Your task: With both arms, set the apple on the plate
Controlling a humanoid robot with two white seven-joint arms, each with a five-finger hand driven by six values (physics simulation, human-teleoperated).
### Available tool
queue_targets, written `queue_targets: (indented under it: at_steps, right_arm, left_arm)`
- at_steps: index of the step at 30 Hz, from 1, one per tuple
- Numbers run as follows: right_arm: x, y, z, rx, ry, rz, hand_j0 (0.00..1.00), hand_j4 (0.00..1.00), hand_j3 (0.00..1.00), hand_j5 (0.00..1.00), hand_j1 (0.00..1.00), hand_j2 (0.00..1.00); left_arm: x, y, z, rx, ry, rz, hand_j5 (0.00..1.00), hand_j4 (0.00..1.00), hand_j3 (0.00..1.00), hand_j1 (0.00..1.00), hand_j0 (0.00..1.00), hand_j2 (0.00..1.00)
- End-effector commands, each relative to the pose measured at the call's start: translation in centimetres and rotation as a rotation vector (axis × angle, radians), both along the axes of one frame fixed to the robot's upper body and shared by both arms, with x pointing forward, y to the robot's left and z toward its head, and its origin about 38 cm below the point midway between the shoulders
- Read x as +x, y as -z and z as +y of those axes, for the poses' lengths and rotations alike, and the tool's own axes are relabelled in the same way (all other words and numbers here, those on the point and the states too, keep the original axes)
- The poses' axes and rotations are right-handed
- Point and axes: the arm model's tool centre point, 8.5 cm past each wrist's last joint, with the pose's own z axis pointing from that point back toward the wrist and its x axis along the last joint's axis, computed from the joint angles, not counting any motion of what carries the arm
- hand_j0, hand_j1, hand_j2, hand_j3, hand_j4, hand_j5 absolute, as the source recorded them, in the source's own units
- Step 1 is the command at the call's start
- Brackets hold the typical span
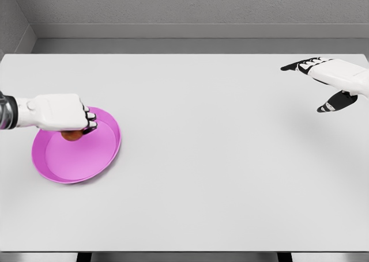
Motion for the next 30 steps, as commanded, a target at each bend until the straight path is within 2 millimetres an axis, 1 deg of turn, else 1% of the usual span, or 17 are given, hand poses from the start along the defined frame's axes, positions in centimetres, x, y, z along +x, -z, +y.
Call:
queue_targets:
  at_steps: [1,2,3,4,11,12,13,15,18,19,21,22,24,30]
  right_arm:
    - [0.0,0.0,0.0,0.001,0.000,0.001,1.00,1.00,1.00,1.00,1.00,1.00]
    - [0.0,0.0,0.0,0.001,0.000,0.001,1.00,1.00,1.00,1.00,1.00,1.00]
    - [0.0,0.0,0.0,0.001,0.001,0.000,1.00,1.00,1.00,1.00,1.00,1.00]
    - [0.0,0.0,0.0,0.001,0.000,0.001,1.00,1.00,1.00,1.00,1.00,1.00]
    - [0.0,0.0,0.0,0.001,0.001,0.000,1.00,1.00,1.00,1.00,1.00,1.00]
    - [0.0,0.0,0.0,0.001,0.001,0.000,1.00,1.00,1.00,1.00,1.00,1.00]
    - [0.0,0.0,0.0,0.001,0.000,0.001,1.00,1.00,1.00,1.00,1.00,1.00]
    - [0.0,0.0,0.0,0.001,0.001,0.000,1.00,1.00,1.00,1.00,1.00,1.00]
    - [0.0,0.0,0.0,0.001,0.001,0.000,1.00,1.00,1.00,1.00,1.00,1.00]
    - [0.0,-0.1,-0.1,0.000,0.001,0.000,1.00,1.00,1.00,1.00,1.00,1.00]
    - [0.0,0.0,0.0,0.001,0.001,0.000,1.00,1.00,1.00,1.00,1.00,1.00]
    - [0.0,0.0,-0.1,0.001,0.002,0.000,1.00,1.00,1.00,1.00,1.00,1.00]
    - [0.0,0.0,0.0,0.001,0.001,0.000,1.00,1.00,1.00,1.00,1.00,1.00]
    - [0.0,0.0,-0.1,0.001,0.002,0.000,1.00,1.00,1.00,1.00,1.00,1.00]
  left_arm:
    - [0.0,-0.2,-0.1,-0.013,-0.001,-0.001,0.13,0.13,0.13,0.13,0.13,0.13]
    - [0.1,-0.1,-0.4,-0.018,0.005,-0.001,0.18,0.18,0.18,0.18,0.18,0.18]
    - [0.1,-0.1,-0.5,-0.017,0.006,0.000,0.66,0.66,0.66,0.66,0.66,0.66]
    - [0.1,0.0,-0.5,-0.016,0.008,0.002,1.00,1.00,1.00,1.00,1.00,1.00]
    - [0.1,-0.1,-0.5,-0.019,0.006,-0.001,1.00,1.00,1.00,1.00,1.00,1.00]
    - [0.2,-0.6,-0.5,-0.070,-0.006,0.017,1.00,1.00,1.00,1.00,1.00,1.00]
    - [0.4,-1.5,-0.2,-0.161,-0.037,0.051,1.00,1.00,1.00,1.00,1.00,1.00]
    - [0.6,-2.0,0.2,-0.241,-0.071,0.091,1.00,1.00,1.00,1.00,1.00,1.00]
    - [1.9,-2.8,1.9,-0.338,-0.150,0.114,1.00,1.00,1.00,1.00,1.00,1.00]
    - [1.8,-2.5,2.0,-0.346,-0.155,0.125,1.00,1.00,1.00,1.00,1.00,1.00]
    - [1.8,-2.5,1.9,-0.354,-0.155,0.128,1.00,1.00,1.00,1.00,1.00,1.00]
    - [1.9,-2.9,1.9,-0.365,-0.154,0.121,1.00,1.00,1.00,1.00,1.00,1.00]
    - [1.8,-2.5,2.0,-0.369,-0.161,0.128,1.00,1.00,1.00,1.00,1.00,1.00]
    - [2.0,-2.4,1.9,-0.371,-0.162,0.127,1.00,1.00,1.00,1.00,1.00,1.00]
